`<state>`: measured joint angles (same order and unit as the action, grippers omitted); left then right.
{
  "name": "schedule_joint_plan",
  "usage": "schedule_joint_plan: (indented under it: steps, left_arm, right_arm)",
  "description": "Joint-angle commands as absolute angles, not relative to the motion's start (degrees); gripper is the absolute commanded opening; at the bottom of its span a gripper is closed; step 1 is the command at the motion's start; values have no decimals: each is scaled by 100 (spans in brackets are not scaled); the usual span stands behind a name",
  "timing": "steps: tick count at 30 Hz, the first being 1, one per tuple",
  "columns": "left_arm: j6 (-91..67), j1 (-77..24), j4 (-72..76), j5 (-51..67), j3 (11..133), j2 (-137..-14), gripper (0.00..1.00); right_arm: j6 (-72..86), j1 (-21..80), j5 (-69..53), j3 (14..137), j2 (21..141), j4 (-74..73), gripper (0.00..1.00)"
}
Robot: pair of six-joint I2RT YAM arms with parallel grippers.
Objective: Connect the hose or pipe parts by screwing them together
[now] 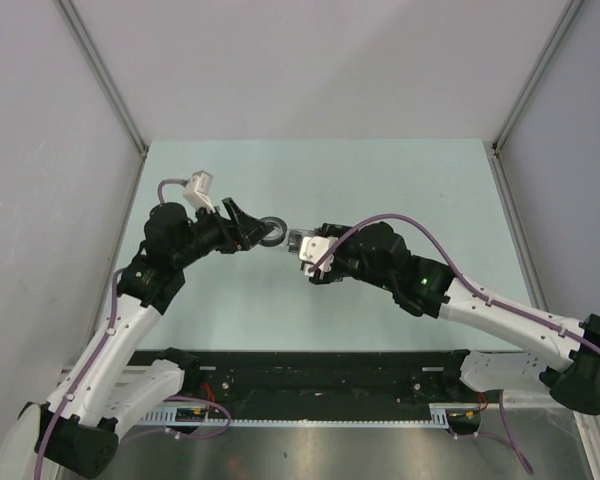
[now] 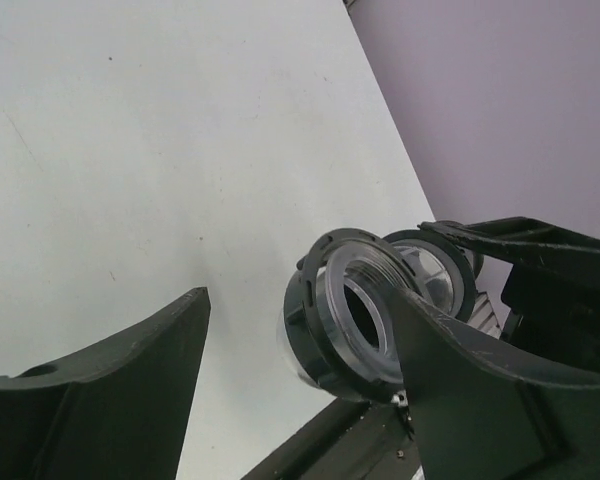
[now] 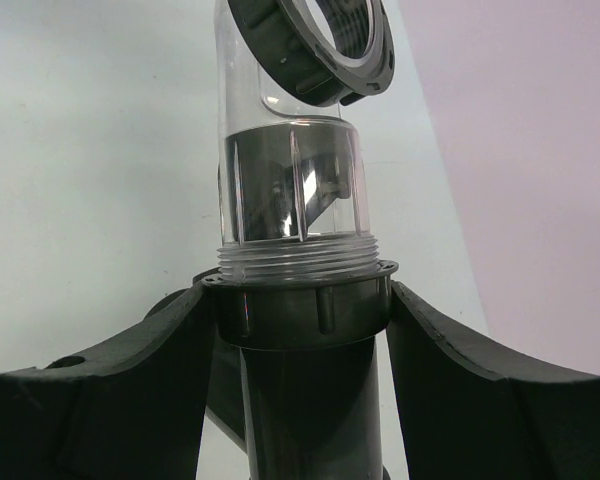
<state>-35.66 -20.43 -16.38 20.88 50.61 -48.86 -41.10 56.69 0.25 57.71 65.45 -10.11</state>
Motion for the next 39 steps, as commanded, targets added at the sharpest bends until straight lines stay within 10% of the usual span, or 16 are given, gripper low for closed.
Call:
schedule_joint_plan:
  steps: [1, 14, 24, 27, 28, 31, 39]
  left_arm:
    - [-3709, -2004, -1688, 2091, 5300, -4948, 73]
    - [-2639, -2109, -960, 3269, 4580, -4782, 3]
    - [-521, -2478, 1062, 3710, 3306, -3983, 0]
    - [578, -2733, 1388, 3300, 3068, -3710, 15]
    - [728, -2820, 1423, 3061, 2972, -3683, 40]
    - [651, -2813, 1267, 2323, 3137, -3656, 72]
    - [-1650, -2585, -579, 2441, 4191, -3779, 88]
  right_arm:
    - [-4447, 5915, 685, 5775, 6407, -352, 0]
    - [-3569, 5424, -603, 5792, 6618, -342, 0]
    - [-2014, 4141, -3470, 5985, 6907, -615, 0]
    - [-1811, 3999, -4051, 6100, 7022, -817, 0]
    - [-1819, 3938, -4191, 6100, 7049, -878, 0]
    - [-2047, 3964, -3921, 6091, 6953, -1037, 0]
    - [-3233, 4016, -2796, 6030, 6575, -1081, 0]
